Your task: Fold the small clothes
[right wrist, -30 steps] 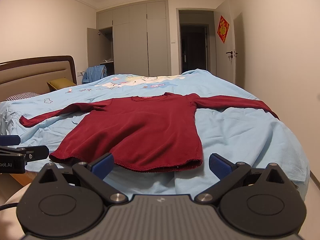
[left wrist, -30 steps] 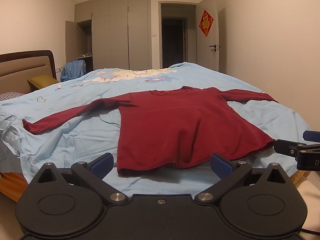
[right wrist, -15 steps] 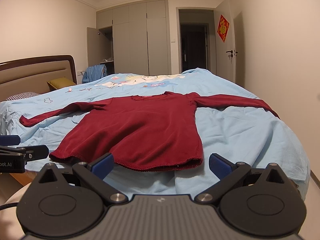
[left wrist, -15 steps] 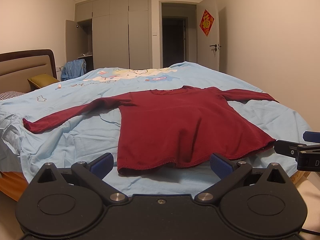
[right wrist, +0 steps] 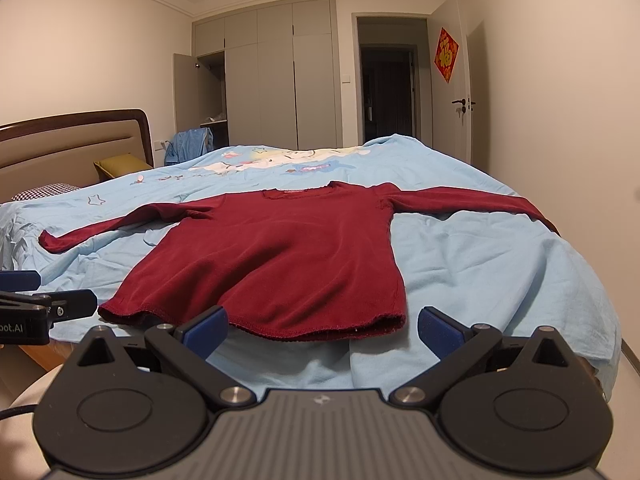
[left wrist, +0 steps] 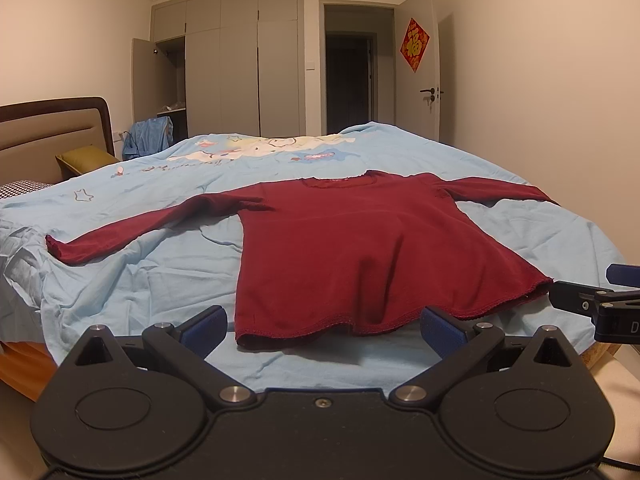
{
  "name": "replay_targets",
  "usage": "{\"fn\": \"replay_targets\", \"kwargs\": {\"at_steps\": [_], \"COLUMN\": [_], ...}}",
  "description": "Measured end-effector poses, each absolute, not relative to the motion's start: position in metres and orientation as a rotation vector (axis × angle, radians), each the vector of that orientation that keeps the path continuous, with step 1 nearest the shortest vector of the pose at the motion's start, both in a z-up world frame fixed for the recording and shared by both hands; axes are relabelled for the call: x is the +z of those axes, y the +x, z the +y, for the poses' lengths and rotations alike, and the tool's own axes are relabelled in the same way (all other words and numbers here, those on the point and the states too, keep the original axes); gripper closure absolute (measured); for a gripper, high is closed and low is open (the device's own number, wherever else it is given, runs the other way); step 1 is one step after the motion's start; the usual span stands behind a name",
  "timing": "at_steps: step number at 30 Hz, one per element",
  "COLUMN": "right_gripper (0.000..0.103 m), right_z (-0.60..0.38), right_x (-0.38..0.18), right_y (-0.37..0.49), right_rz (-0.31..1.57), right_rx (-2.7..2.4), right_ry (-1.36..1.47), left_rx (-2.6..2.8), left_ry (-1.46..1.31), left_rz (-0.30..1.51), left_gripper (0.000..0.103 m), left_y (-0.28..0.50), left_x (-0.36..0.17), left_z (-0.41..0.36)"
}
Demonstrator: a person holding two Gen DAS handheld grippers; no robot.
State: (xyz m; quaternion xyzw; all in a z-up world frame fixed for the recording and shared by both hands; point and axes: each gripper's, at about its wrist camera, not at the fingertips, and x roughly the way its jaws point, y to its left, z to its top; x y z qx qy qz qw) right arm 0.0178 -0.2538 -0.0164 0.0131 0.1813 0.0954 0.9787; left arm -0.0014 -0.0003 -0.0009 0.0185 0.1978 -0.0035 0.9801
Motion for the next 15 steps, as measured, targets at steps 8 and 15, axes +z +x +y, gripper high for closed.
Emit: {"fn": "replay_targets", "kwargs": {"at_steps": [8,15], "right_gripper": [0.0,0.0], "right_z": [-0.2537,-0.2538], "right_x": [-0.0163,-0.0192], "right_y": [0.018,0.0184], "right_rz": [0.367,0.37], "right_rx": [0.193,0.192], "right_ry": [0.027,0.027], "left_rx": [-0.008,-0.008], "left_ry": [0.039,0.039], "left_rz": [0.4,0.401], "left_gripper": [0.001,0.001], "left_y": [0.0003,0.0004], "left_x": [-0.0006,-0.0006], "left_z": [-0.0003,-0.0002]}}
